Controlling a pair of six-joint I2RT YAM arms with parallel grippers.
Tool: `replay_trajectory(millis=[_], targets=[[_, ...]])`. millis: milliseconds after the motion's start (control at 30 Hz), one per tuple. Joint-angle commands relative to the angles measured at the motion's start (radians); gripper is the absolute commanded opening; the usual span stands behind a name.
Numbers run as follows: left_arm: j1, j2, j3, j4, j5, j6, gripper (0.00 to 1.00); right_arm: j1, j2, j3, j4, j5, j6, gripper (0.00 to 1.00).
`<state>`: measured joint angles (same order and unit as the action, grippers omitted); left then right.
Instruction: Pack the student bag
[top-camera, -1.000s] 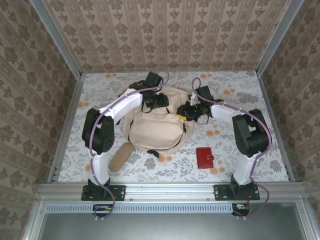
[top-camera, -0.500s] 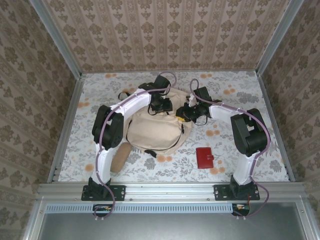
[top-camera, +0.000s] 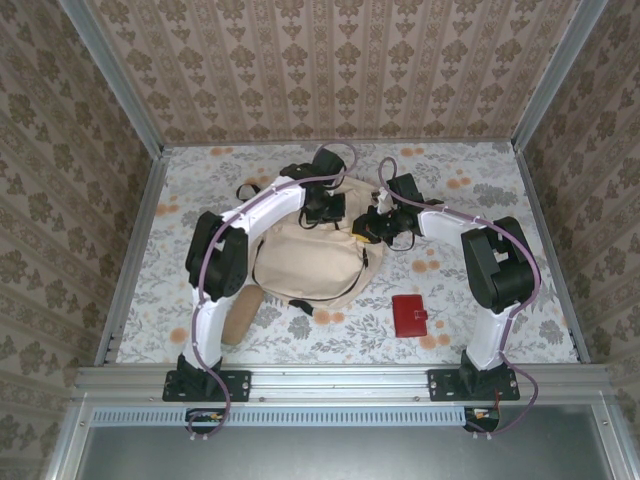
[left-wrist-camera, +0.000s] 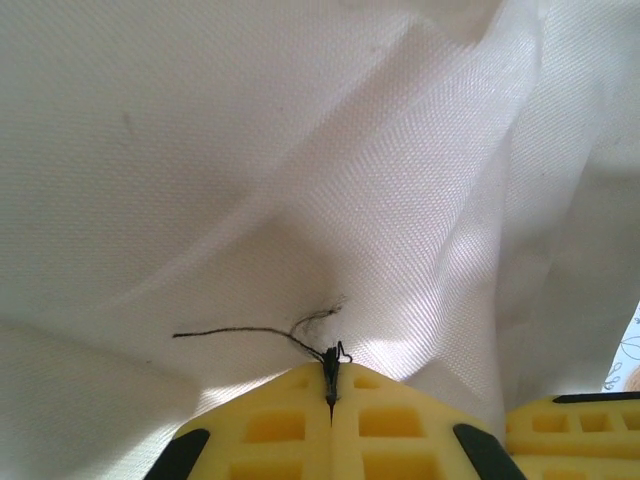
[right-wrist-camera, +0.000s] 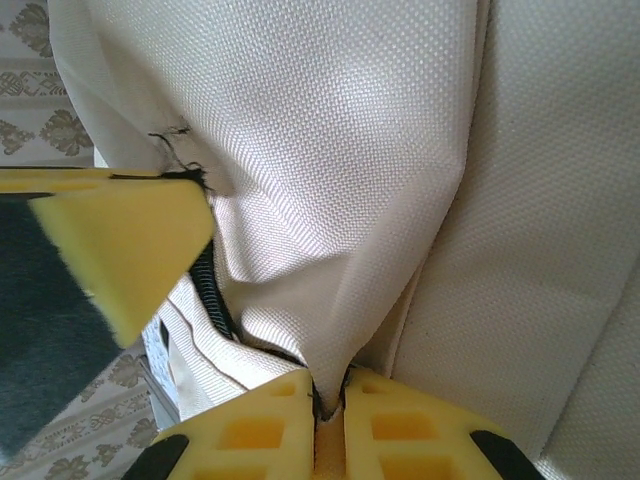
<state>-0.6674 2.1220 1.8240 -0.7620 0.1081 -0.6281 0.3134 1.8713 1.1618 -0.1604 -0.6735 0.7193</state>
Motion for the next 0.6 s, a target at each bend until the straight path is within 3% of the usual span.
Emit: replay_trajectory(millis=[0, 567], targets=[[0.001, -0.123, -0.031, 0.007, -0.106, 0.05, 0.0, 0.012, -0.04, 0.006, -0.019, 0.027, -0.032, 0.12], [0.088, -0.245, -0.213, 0.011, -0.335, 0.121, 0.0, 0.012, -0.125, -0.011, -0.114, 0.229, -0.05, 0.02]])
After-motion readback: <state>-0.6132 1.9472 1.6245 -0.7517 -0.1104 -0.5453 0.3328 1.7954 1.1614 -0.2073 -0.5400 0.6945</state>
